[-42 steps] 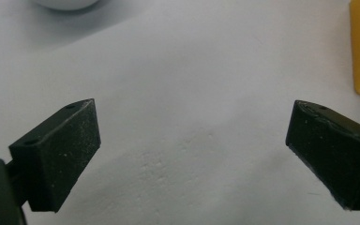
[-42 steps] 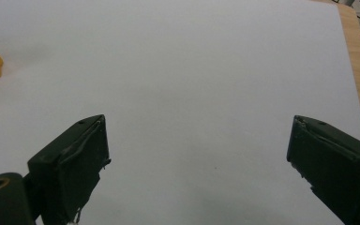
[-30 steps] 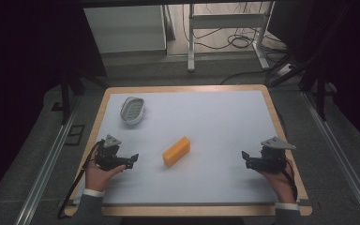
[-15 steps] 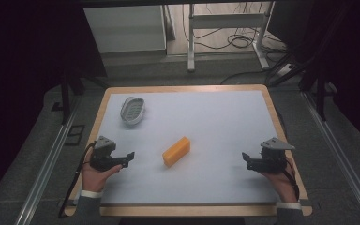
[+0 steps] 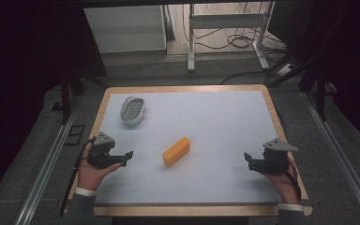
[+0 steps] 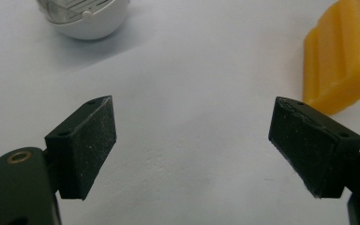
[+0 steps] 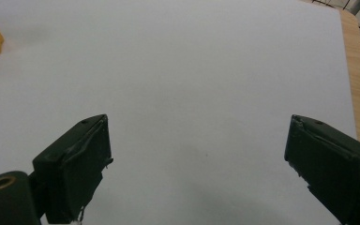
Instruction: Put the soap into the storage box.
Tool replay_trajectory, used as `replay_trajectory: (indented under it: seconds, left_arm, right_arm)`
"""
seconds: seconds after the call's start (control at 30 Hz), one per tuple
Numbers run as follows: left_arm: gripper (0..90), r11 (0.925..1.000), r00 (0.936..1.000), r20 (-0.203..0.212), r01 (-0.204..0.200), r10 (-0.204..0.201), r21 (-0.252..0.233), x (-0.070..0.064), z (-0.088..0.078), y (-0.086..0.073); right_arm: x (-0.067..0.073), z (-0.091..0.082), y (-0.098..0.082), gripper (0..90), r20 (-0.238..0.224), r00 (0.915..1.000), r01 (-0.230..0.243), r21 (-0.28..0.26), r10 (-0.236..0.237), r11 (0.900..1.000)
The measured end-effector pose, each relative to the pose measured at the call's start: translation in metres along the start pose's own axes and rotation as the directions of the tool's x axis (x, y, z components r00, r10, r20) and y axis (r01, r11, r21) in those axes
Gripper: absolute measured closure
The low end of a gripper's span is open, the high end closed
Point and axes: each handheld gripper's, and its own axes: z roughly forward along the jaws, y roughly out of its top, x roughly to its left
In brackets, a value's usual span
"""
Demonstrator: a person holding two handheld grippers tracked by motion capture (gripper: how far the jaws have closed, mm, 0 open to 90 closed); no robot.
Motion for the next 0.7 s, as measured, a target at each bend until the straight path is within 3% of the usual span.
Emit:
replay_trajectory:
  seconds: [0.17, 0.2, 0.3, 0.7]
  left_arm:
    - [16.8, 0.9991, 0.9991, -0.014, -0.04, 0.04, -0.016, -0.005, -0.009, 0.009]
    - [16.8, 0.9987, 0.9988, 0.006, -0.049, 0.049, -0.012, -0.008, -0.01, 0.012]
    - [16.9, 0.9982, 0.9981, 0.014, -0.059, 0.059, -0.003, -0.012, -0.009, 0.017]
    - [15.9, 0.9847, 0.9843, 0.049, -0.171, 0.169, 0.034, -0.033, 0.001, 0.047]
  right_arm:
    - [0.001, 0.004, 0.001, 7.6, 0.003, 1.0, 0.008, 0.015, -0.008, 1.0]
    - [0.001, 0.005, 0.001, 7.6, 0.005, 1.0, 0.008, 0.016, -0.008, 1.0]
    - [0.003, 0.007, 0.0, 7.6, 0.002, 0.9999, 0.015, 0.026, -0.016, 1.0]
    - [0.004, -0.003, -0.006, 7.6, 0.014, 0.9999, -0.002, 0.022, 0.001, 1.0]
